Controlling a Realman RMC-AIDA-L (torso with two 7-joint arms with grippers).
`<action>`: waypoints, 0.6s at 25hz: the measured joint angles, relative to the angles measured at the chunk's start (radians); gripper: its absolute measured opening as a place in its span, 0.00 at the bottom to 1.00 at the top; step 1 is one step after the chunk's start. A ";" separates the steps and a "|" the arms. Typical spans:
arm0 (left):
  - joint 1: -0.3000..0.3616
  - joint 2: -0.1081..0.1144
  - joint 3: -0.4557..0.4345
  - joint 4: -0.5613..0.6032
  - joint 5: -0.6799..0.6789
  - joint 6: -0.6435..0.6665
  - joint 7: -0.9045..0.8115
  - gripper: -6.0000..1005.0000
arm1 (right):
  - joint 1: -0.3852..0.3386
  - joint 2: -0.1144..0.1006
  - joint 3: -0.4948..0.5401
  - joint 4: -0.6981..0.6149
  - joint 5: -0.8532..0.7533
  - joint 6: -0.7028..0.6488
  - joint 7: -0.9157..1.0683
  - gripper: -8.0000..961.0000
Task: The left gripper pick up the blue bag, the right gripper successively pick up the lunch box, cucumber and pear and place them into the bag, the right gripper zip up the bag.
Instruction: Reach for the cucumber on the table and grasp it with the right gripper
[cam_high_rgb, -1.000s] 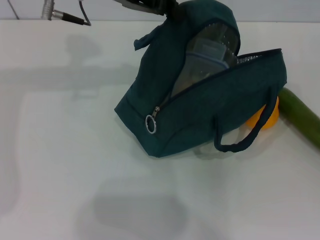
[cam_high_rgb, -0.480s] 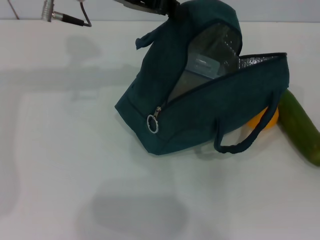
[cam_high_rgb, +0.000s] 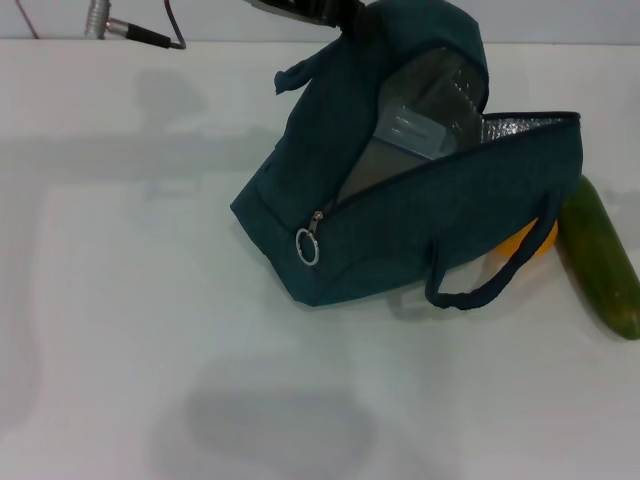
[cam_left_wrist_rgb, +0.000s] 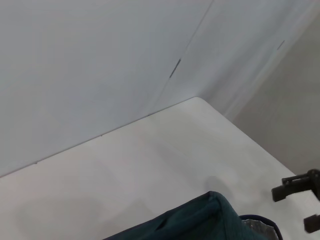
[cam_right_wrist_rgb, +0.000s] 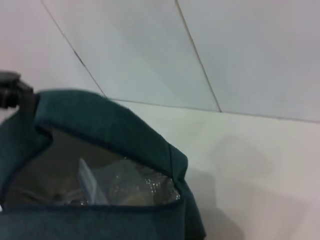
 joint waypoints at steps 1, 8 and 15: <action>0.000 0.000 0.000 0.000 0.000 0.000 0.001 0.05 | 0.015 -0.013 0.000 -0.002 -0.013 -0.014 0.042 0.91; -0.008 0.002 0.005 0.000 -0.003 0.003 0.006 0.05 | 0.165 -0.082 -0.007 0.003 -0.233 -0.117 0.335 0.91; -0.027 0.002 0.007 -0.006 -0.003 0.004 0.019 0.05 | 0.319 -0.020 -0.019 0.014 -0.554 -0.163 0.418 0.91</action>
